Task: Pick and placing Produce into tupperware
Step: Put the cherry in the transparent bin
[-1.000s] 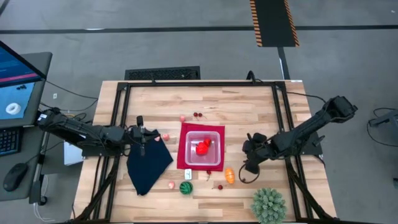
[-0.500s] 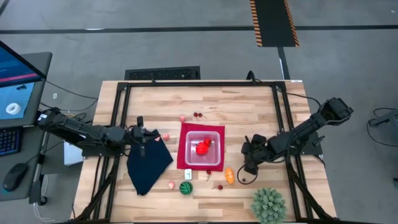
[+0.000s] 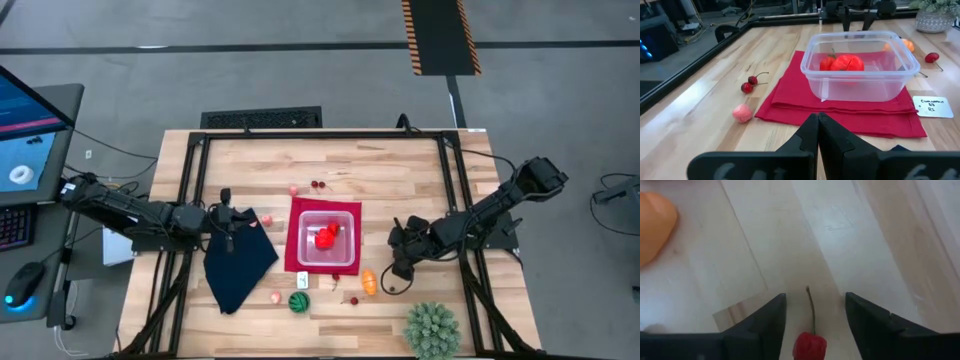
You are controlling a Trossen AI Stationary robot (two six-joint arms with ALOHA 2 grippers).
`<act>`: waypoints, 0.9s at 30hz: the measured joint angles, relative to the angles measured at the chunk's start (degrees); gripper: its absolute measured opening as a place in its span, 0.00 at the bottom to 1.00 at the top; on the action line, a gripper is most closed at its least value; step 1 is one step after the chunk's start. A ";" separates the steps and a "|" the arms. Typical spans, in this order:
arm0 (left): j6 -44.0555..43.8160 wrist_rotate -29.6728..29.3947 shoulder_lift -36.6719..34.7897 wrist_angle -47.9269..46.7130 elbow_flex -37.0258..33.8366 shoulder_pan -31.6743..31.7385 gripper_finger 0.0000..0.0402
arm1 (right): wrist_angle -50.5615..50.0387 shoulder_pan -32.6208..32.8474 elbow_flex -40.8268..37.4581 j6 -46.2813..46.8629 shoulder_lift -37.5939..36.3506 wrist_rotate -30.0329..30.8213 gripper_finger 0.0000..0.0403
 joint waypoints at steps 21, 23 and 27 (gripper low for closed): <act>0.00 -0.07 0.00 0.08 0.00 0.00 0.00 | 0.65 0.01 -0.02 5.67 0.02 -0.60 0.04; 0.05 -0.09 0.00 0.08 -0.01 0.00 0.00 | 1.73 0.07 -0.08 5.73 0.04 -0.58 0.03; -0.49 -0.13 0.00 0.09 -0.01 0.00 0.00 | 4.32 0.09 -0.09 6.17 0.11 0.26 0.07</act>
